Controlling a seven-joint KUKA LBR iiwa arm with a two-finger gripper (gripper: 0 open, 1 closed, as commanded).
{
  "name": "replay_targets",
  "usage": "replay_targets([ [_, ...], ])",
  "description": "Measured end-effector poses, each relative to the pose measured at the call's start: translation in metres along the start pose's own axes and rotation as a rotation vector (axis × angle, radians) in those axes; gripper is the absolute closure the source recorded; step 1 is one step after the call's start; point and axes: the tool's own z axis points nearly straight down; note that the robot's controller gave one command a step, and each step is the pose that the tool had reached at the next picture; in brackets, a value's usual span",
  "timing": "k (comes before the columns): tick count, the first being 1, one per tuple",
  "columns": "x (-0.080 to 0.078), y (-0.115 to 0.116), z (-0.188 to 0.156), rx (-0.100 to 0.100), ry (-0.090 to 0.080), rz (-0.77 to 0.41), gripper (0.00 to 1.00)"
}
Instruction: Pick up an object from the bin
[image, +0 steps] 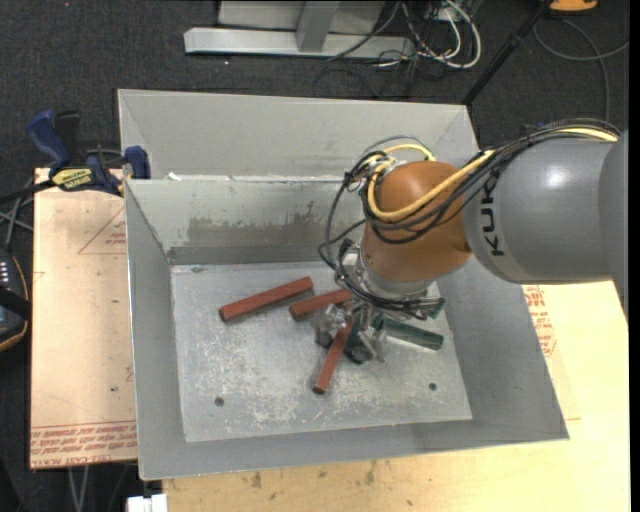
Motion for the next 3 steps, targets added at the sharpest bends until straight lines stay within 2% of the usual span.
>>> replay_targets([
  [2, 0.000, 0.001, -0.003, -0.001, -0.001, 0.000, 1.00],
  [3, 0.000, 0.002, -0.021, -0.003, -0.003, 0.000, 1.00],
])
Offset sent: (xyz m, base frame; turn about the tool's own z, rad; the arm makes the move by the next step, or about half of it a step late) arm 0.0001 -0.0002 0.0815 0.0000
